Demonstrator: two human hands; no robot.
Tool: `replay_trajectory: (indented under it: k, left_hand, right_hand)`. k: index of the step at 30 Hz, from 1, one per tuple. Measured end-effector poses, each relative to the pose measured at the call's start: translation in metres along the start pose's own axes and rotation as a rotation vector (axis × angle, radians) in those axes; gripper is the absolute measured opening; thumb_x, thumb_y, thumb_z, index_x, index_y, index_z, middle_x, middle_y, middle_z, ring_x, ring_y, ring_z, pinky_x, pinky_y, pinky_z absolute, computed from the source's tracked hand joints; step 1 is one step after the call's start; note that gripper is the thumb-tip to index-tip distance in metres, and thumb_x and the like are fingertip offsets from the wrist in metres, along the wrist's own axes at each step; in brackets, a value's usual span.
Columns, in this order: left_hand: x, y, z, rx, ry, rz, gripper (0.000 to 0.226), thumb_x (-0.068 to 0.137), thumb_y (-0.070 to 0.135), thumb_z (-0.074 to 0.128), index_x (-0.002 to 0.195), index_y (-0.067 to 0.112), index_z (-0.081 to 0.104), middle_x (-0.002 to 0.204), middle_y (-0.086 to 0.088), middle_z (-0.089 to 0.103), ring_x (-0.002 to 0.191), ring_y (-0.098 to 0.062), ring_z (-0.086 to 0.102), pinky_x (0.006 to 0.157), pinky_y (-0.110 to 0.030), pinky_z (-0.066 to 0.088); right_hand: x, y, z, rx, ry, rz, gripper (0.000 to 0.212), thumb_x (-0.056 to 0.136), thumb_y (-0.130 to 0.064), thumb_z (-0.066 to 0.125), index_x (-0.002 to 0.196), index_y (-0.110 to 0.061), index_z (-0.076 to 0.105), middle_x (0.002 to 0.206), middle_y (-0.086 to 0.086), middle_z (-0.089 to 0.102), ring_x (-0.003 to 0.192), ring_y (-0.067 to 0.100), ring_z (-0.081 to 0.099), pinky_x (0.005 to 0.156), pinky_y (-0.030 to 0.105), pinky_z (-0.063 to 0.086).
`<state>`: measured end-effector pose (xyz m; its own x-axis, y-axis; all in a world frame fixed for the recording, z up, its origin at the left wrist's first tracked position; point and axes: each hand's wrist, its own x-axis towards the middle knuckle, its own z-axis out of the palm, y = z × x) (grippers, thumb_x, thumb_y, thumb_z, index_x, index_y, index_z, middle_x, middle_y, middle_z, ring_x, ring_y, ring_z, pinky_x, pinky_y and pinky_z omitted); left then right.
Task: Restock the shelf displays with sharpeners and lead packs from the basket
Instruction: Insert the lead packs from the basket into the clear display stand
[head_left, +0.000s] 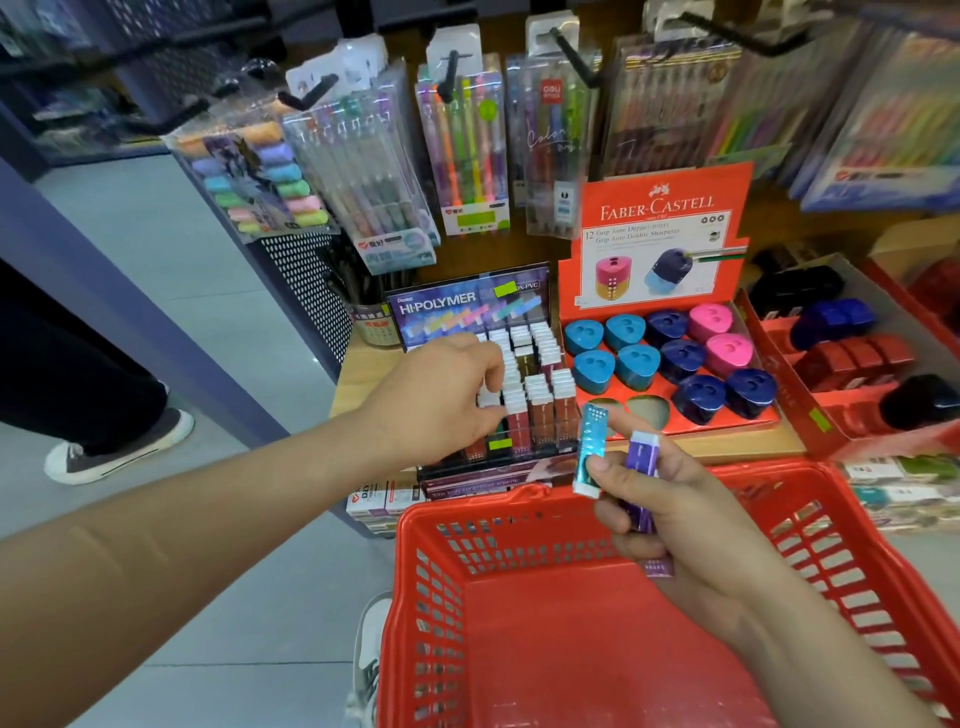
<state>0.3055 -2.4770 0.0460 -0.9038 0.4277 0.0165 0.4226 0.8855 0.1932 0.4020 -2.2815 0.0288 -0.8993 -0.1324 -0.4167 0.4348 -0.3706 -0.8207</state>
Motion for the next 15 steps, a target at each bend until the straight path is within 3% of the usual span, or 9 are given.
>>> replay_trajectory:
  k: [1,3,4,6,8,11,13,15]
  left_hand:
    - [-0.002,0.006,-0.007,-0.191,-0.045,-0.078,0.019,0.082,0.034,0.07,0.08,0.023,0.054,0.079,0.008,0.062,0.075,-0.012,0.061,0.07,-0.031,0.052]
    - [-0.007,0.024,-0.019,-0.634,-0.306,-0.207,0.02,0.085,0.032,0.07,0.086,0.014,0.062,0.074,0.0,0.069,0.062,-0.013,0.062,0.06,-0.026,0.054]
    - [-0.01,0.033,-0.022,-0.763,-0.434,-0.22,0.024,0.085,0.03,0.069,0.091,0.008,0.063,0.075,-0.005,0.07,0.062,-0.014,0.062,0.06,-0.024,0.054]
    - [-0.017,0.045,-0.02,-0.892,-0.512,-0.191,0.025,0.084,0.022,0.071,0.096,0.002,0.061,0.074,-0.008,0.07,0.063,-0.015,0.064,0.061,-0.024,0.054]
    - [-0.021,0.05,-0.013,-0.966,-0.453,-0.197,0.019,0.083,0.014,0.071,0.093,0.001,0.061,0.07,-0.009,0.069,0.061,-0.014,0.065,0.061,-0.024,0.055]
    - [-0.019,0.044,-0.013,-0.985,-0.379,-0.261,0.014,0.082,0.008,0.072,0.09,-0.001,0.064,0.073,-0.016,0.07,0.061,-0.016,0.063,0.063,-0.025,0.055]
    - [-0.012,0.029,-0.021,-0.898,-0.264,-0.262,0.011,0.082,0.009,0.073,0.089,0.003,0.068,0.073,-0.012,0.068,0.062,-0.014,0.06,0.063,-0.024,0.052]
    - [-0.004,0.009,-0.034,-0.748,-0.13,-0.242,0.006,0.082,0.013,0.073,0.088,0.015,0.072,0.073,0.0,0.068,0.064,-0.008,0.059,0.066,-0.023,0.048]
  right_hand:
    - [0.0,0.0,0.0,0.01,0.011,0.001,0.023,0.083,-0.002,0.062,0.088,-0.025,0.065,0.061,-0.004,0.054,0.043,0.007,0.039,0.039,0.017,0.014]
    - [0.002,0.0,0.001,0.022,0.062,0.014,0.017,0.088,-0.002,0.06,0.085,-0.018,0.055,0.064,-0.004,0.058,0.041,0.008,0.039,0.035,0.016,0.015]
    - [0.002,0.0,0.001,0.019,0.087,0.016,0.015,0.088,-0.003,0.06,0.086,-0.017,0.053,0.066,-0.003,0.058,0.04,0.008,0.039,0.034,0.016,0.015]
    - [0.003,0.002,0.001,-0.003,0.1,0.009,0.012,0.087,-0.004,0.061,0.092,-0.012,0.054,0.074,0.004,0.058,0.04,0.009,0.039,0.033,0.016,0.018]
    - [0.003,0.004,0.002,-0.009,0.073,0.003,0.015,0.087,-0.004,0.061,0.1,-0.007,0.056,0.083,0.012,0.057,0.041,0.009,0.038,0.032,0.016,0.019]
    - [0.004,0.006,0.002,0.021,0.058,0.013,0.014,0.089,-0.008,0.06,0.103,-0.005,0.058,0.085,0.01,0.064,0.043,0.008,0.037,0.032,0.015,0.019]
    - [0.005,0.005,0.001,0.093,0.079,0.033,0.009,0.09,-0.008,0.058,0.099,-0.007,0.061,0.083,0.01,0.066,0.044,0.009,0.038,0.033,0.015,0.02]
    - [0.007,0.005,-0.002,0.19,0.107,0.063,0.02,0.092,-0.002,0.05,0.108,-0.005,0.062,0.088,0.015,0.069,0.047,0.012,0.043,0.033,0.016,0.023]
